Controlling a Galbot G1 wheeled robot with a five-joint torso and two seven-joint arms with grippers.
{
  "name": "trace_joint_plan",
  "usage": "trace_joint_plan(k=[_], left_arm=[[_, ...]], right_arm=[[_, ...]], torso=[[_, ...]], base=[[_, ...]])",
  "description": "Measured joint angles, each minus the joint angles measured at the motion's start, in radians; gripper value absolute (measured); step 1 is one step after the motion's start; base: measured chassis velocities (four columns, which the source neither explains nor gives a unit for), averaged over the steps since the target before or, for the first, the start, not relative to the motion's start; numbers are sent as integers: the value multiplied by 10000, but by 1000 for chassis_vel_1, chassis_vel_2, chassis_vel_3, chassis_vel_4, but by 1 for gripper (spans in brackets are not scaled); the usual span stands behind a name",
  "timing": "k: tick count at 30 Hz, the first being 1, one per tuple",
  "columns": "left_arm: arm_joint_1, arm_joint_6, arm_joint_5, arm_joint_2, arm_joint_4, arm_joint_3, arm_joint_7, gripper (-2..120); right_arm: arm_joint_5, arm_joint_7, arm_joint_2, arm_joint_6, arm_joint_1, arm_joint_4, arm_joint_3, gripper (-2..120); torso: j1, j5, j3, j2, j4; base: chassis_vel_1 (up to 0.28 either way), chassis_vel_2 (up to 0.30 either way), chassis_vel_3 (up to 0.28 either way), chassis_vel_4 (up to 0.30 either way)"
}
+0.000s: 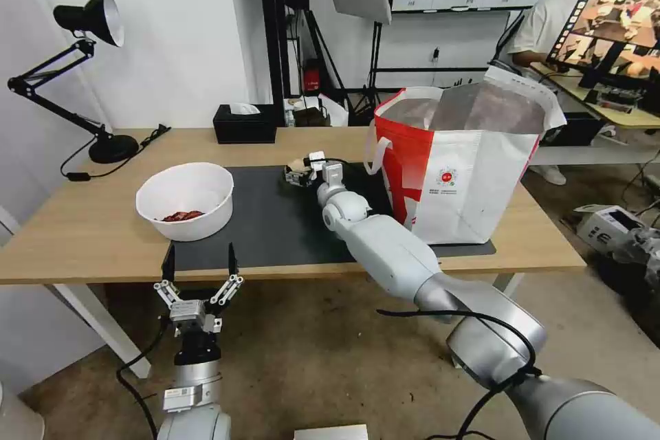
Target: Pick up the trash from the table and place it into the takeout bag.
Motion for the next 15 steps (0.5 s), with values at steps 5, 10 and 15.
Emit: trace_joint_plan(k=[5, 10, 15], left_arm=[[-25, 0, -8, -1, 57, -4, -1, 100], [-39, 0, -11, -1, 97, 0, -4, 100], [-39, 0, -14, -1, 111, 0, -7, 100]], right_arm=[[4, -91, 3, -17, 6, -45, -64, 100], [5, -208, 6, -32, 23, -166, -91, 100], [5, -287, 9, -41, 47, -260, -114, 100]], torso=[[0, 0, 0, 0, 0], [1, 0, 0, 0, 0], [0, 0, 0, -1, 0]], base=[[0, 0, 0, 0], [0, 0, 0, 0], [0, 0, 0, 0]])
